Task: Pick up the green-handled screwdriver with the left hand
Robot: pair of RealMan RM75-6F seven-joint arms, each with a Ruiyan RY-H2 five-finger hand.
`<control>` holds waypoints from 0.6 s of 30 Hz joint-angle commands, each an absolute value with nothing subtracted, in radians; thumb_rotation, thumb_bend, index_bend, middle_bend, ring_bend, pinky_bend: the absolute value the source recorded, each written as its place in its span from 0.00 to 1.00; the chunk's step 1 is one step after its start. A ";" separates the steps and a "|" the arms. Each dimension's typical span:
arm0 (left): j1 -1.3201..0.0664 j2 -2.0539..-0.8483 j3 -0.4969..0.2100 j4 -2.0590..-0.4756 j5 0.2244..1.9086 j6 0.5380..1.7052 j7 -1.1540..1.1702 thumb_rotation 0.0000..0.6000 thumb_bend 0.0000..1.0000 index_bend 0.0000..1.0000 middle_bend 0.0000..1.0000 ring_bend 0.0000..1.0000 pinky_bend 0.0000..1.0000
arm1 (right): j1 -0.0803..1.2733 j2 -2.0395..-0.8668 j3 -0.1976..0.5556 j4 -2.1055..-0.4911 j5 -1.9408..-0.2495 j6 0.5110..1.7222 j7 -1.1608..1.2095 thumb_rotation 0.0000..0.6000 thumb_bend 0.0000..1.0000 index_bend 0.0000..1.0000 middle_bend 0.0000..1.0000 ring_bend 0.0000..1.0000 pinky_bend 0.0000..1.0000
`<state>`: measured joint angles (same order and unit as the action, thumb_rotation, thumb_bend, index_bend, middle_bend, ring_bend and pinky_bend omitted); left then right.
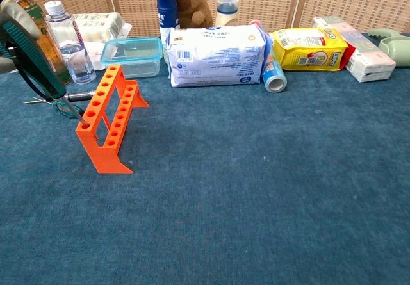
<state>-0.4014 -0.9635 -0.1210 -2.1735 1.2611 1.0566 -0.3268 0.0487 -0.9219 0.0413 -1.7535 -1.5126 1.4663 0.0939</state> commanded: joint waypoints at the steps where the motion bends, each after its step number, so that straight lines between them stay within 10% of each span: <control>1: -0.406 -0.970 -0.122 -2.169 1.255 1.052 -0.319 1.00 0.38 0.52 0.77 0.82 0.93 | 0.049 -0.922 0.041 -1.753 -1.513 1.466 0.095 1.00 0.02 0.17 0.08 0.06 0.00; 18: -0.432 -1.006 -0.132 -2.150 1.183 1.034 -0.265 1.00 0.38 0.30 0.69 0.82 0.93 | 0.049 -0.919 0.041 -1.753 -1.515 1.466 0.101 1.00 0.01 0.17 0.08 0.06 0.00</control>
<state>-0.4318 -1.0051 -0.1314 -2.1503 1.1836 1.0338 -0.2658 0.0486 -0.9194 0.0408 -1.7526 -1.5145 1.4659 0.1011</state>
